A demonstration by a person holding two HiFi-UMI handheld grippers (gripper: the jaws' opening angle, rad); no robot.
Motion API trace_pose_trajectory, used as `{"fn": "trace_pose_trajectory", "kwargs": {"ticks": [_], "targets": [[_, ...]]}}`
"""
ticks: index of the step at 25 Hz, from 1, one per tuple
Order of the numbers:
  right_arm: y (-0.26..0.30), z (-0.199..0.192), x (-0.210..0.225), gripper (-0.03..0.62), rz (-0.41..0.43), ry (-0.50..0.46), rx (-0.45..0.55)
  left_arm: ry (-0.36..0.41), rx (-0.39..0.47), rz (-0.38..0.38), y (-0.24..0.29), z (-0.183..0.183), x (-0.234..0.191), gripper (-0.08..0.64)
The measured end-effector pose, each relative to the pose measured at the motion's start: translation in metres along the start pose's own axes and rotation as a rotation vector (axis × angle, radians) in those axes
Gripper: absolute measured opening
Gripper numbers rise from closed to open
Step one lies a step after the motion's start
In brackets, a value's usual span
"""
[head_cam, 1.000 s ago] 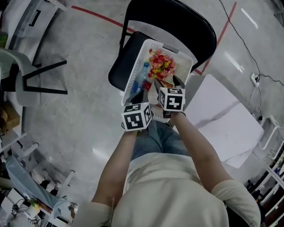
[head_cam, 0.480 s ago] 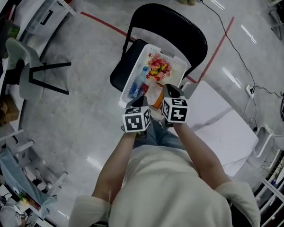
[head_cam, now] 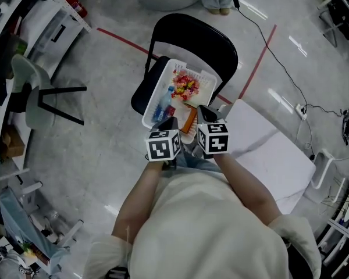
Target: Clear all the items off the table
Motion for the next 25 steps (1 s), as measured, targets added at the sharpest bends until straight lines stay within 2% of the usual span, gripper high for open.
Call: {"fn": "trace_pose_trajectory", "kwargs": {"ticks": [4,13,25], "targets": [[-0.024,0.008,0.008,-0.002,0.007,0.007,0.035,0.031,0.017,-0.021,-0.009,0.008,0.016,0.008],[-0.088,0.009,0.046,-0.002,-0.044,0.065,0.116,0.169,0.014,-0.121,-0.016,0.017,0.076,0.008],[-0.168,-0.033,0.116,-0.002,-0.231,0.262,0.202,0.407,-0.022,-0.318,-0.005,0.015,0.176,0.008]]}}
Point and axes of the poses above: the fingertips, and each gripper's own axes: y forward along the fingers, x to its right, z out of its top, the point moved 1 cm from there along -y, backward along the fingers, and after that the axes turned 9 degrees about y, right-handed, at the moved point
